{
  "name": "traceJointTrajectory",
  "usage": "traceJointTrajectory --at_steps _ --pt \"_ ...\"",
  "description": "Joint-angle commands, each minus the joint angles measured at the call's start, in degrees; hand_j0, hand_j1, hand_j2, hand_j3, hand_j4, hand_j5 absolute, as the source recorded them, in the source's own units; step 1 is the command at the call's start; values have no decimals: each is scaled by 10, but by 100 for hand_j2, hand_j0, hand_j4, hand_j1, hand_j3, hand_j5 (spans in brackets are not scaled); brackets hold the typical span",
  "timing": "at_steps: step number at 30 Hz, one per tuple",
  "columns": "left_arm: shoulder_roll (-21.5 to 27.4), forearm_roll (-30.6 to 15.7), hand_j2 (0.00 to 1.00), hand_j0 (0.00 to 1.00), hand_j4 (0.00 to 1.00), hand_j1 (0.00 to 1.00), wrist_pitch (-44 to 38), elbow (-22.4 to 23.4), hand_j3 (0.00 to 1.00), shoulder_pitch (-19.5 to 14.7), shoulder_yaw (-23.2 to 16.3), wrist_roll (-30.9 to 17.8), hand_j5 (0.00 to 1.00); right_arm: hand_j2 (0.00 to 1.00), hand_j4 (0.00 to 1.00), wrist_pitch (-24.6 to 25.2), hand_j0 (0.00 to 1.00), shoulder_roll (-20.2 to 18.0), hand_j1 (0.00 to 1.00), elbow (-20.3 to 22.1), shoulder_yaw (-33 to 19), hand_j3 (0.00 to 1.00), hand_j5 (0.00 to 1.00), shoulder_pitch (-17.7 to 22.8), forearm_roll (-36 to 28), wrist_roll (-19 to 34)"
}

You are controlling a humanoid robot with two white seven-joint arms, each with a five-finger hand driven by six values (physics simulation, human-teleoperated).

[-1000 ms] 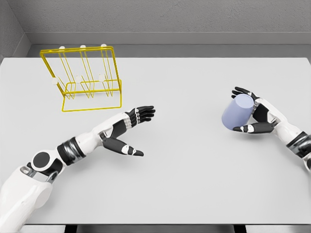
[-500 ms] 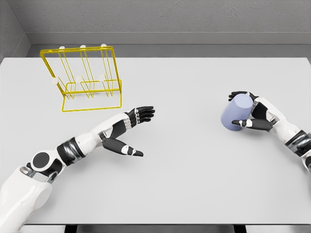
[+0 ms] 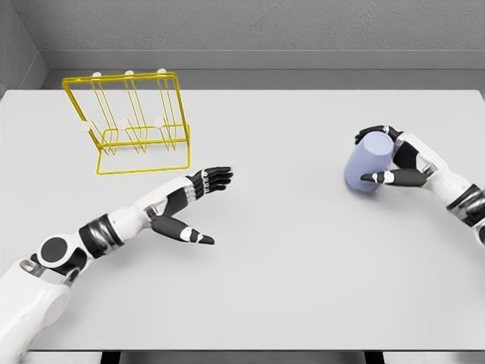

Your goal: Place the cup on the cup holder with both arms

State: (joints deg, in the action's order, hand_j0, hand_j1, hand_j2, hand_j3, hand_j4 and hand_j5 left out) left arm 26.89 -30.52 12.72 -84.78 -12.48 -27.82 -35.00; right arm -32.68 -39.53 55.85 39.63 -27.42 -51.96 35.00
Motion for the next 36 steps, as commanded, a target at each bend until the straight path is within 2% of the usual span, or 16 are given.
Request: traceJointTrajectory --at_steps 1,12,17,27,36 --pt "3 -2 100 100 100 100 -1 0 100 1 0 0 100 62 62 0 62 -2 62 14 -1 62 62 -1 -3 0" --pt "6 -3 100 100 100 100 0 0 100 2 0 0 100 62 62 1 62 -2 62 88 0 62 62 -4 -3 0" --pt "6 -2 100 100 100 100 0 1 100 1 0 0 100 62 62 1 62 2 62 104 8 62 62 -3 -2 0" --pt "14 -3 100 100 100 100 0 1 100 -2 0 0 100 62 62 7 62 57 62 117 30 62 62 -4 48 0" --pt "14 -3 100 100 100 100 0 1 100 -1 0 0 100 62 62 12 62 99 62 113 51 62 62 -22 51 0"
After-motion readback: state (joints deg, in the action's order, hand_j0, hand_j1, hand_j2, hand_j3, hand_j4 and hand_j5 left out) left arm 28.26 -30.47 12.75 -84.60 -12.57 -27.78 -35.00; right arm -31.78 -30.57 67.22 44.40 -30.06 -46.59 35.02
